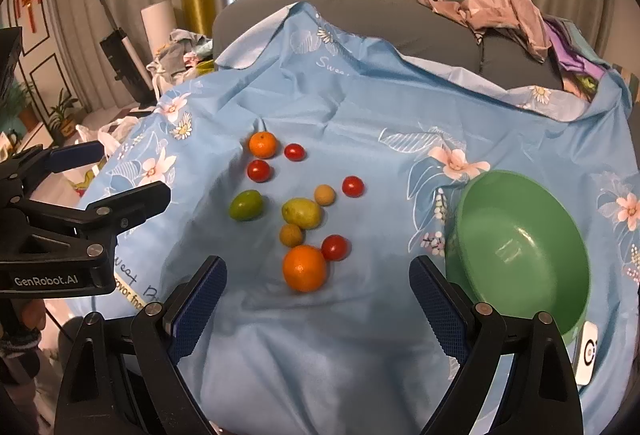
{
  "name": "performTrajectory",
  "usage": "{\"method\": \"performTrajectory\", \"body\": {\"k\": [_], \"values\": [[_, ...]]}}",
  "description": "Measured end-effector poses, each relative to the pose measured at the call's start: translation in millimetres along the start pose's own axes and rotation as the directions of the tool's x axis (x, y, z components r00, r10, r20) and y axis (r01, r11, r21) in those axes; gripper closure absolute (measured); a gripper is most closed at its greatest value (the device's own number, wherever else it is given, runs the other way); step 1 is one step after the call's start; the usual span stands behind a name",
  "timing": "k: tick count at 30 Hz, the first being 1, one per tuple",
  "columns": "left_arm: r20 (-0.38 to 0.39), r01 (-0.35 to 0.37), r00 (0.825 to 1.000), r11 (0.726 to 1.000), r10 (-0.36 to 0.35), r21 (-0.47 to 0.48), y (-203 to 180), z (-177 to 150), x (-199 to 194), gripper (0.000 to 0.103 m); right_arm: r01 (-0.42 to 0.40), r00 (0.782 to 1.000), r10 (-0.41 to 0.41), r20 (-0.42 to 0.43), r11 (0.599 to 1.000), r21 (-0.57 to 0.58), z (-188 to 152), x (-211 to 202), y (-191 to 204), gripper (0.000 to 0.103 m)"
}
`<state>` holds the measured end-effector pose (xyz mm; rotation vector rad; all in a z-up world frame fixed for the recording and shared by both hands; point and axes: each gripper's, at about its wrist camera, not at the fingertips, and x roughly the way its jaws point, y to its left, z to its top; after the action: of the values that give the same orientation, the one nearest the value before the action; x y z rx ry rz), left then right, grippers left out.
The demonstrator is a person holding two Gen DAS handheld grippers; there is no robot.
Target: Organize fruits
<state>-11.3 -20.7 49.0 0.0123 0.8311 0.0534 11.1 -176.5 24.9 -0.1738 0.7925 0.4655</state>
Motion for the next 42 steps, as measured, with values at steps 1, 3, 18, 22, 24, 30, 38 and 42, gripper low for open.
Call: {"method": "performTrajectory", "body": {"k": [1,3,18,22,24,30,38,42], "values": [[-0.005,0.003,1.0,1.0,-0.003,0.001,-0.1,-0.6,1.5,0.001,-0.01,1.0,0.01,0.004,1.0,0.008,-0.3,1.4,-0.6,0.01],[-0.017,0.009,1.0,1.0,-0.009,0.001,-0.5,-1.8,6.2,0.001,-0.036,0.999,0.035,0.011,0.999,0.027,-1.3,4.0,-1.9,0.01],[-0.085,0.24,0.965,0.967,-0.247,-0.085,10.0,-26.8,53.2,0.002,-0.188,0.981,0.185,0.051,0.979,0.077,-22.4,45.4,-15.2,0.015],[-0.088,0.27,0.957,0.959,-0.277,-0.085,9.1,-33.2,64.7,0.005,-0.224,0.975,0.224,0.008,0.97,0.098,-27.8,54.5,-16.0,0.021],[-0.09,0.289,0.951,0.953,-0.297,-0.093,10.4,-34.9,70.0,0.006,-0.232,0.972,0.235,-0.014,0.967,0.103,-29.4,57.9,-15.9,0.024],[-0.103,0.29,0.949,0.952,-0.299,-0.096,12.5,-29.5,89.6,0.015,-0.228,0.97,0.236,-0.055,0.967,0.113,-31.6,80.3,-19.3,0.037],[-0.118,0.296,0.945,0.952,-0.305,-0.082,10.3,-20.6,106.1,0.018,-0.232,0.972,0.235,-0.027,0.968,0.099,-28.7,89.8,-23.5,0.039],[-0.111,0.264,0.957,0.962,-0.27,-0.066,9.5,-13.4,114.2,0.018,-0.257,0.966,0.259,0.003,0.96,0.111,-17.6,90.5,-28.8,0.04]]}}
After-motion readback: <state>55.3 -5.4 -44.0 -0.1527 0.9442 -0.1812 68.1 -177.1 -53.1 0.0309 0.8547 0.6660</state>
